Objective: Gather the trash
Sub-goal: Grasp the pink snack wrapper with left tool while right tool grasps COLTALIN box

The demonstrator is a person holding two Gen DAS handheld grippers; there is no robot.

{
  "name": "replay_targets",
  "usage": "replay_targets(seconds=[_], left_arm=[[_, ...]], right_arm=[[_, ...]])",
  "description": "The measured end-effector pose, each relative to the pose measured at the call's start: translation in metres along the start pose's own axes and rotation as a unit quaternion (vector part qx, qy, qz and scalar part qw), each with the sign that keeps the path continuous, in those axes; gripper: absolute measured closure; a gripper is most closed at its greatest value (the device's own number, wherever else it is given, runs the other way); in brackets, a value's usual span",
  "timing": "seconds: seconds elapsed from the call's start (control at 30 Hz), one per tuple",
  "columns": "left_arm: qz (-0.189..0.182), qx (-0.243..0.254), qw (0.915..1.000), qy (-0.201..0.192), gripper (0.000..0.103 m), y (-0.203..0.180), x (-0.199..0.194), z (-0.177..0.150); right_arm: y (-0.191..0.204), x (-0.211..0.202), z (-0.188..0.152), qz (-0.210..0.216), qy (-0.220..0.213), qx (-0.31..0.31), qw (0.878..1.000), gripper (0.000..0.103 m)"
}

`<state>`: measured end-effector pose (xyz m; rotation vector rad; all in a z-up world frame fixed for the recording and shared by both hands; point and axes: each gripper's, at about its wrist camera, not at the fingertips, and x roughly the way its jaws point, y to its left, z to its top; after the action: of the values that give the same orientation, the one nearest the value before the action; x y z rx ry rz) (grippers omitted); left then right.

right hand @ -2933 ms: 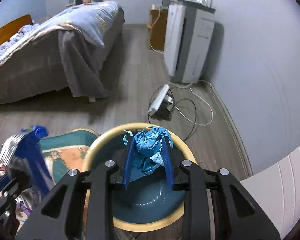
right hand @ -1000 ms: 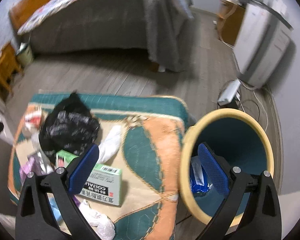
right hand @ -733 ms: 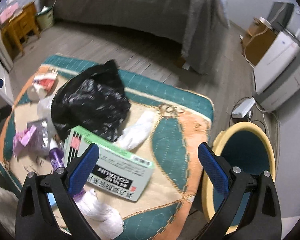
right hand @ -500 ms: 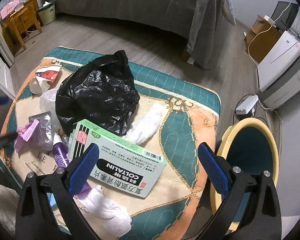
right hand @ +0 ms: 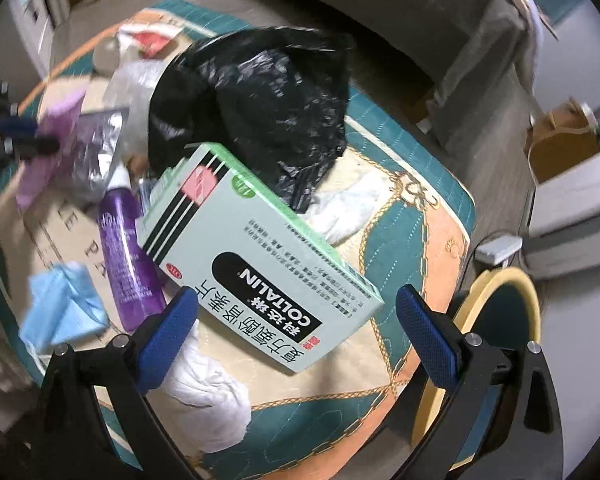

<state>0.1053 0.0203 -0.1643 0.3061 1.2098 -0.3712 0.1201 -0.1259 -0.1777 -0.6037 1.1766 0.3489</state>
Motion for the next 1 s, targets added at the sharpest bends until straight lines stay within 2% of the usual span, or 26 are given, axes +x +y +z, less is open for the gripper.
replay_targets(seconds=[0.13,0.43,0.5,0.53,0.7,1.0], left_arm=[[-0.017,-0.017,0.9997,-0.005,0.093,0.007,-0.003,0.003],[-0.033,-0.042,0.9985,-0.01,0.093,0.026,-0.005,0.004],[-0.036,-0.048,0.9981,-0.011,0.093,0.028,-0.006,0.004],[-0.037,-0.049,0.9981,-0.012,0.093,0.027,-0.006,0.005],[-0.04,-0.051,0.9977,-0.019,0.093,0.03,-0.011,0.004],[-0.04,-0.052,0.9946,-0.081,0.093,0.023,-0.05,0.012]], right_arm=[[0.015,0.007,0.0,-0.016,0.006,-0.038,0.999,0.006],[0.037,0.018,0.015,-0.029,0.002,-0.073,0.997,0.006],[0.04,0.017,0.015,-0.018,0.001,-0.08,0.997,0.006],[0.041,0.016,0.016,-0.005,0.0,-0.08,0.997,0.012],[0.035,0.007,0.017,0.036,0.006,-0.052,0.998,0.018],[0.015,-0.038,0.012,0.047,-0.026,0.0,0.999,0.022]])
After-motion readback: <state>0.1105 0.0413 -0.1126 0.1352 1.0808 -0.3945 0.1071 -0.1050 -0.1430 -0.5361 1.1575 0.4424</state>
